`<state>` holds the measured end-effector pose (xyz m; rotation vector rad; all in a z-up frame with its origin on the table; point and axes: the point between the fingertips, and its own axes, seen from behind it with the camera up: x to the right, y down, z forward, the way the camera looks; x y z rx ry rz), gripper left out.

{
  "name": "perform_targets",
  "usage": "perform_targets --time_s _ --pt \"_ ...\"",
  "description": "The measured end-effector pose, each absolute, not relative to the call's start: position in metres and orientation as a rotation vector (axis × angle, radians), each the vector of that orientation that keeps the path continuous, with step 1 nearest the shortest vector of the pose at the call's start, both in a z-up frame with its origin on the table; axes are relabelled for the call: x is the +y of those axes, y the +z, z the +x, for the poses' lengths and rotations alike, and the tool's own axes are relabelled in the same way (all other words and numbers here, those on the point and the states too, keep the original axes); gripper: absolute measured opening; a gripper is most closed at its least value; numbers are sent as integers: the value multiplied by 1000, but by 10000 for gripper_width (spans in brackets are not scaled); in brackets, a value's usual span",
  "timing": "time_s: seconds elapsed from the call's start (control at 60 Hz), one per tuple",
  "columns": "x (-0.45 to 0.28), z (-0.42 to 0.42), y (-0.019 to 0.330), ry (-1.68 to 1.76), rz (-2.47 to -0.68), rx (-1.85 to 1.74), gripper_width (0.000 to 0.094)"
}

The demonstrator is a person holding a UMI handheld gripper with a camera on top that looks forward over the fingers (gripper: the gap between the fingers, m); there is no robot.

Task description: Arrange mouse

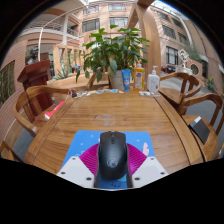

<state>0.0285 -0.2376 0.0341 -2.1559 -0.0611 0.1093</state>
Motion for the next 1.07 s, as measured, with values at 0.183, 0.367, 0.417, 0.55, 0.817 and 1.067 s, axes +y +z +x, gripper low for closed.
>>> perform_targets --time_s 0.183,0.367,0.417,0.55,0.817,1.067 --pt "-243 27 -9 50 -2226 -80 475" --pt "-253 31 24 11 -2198 -78 857" --pt "-261 34 42 -15 -2175 -71 835" --pt "-291 33 88 -47 -2122 -50 863" --pt "-362 30 122 -92 -2095 -53 853" --pt "-393 22 123 -78 -2092 -72 855"
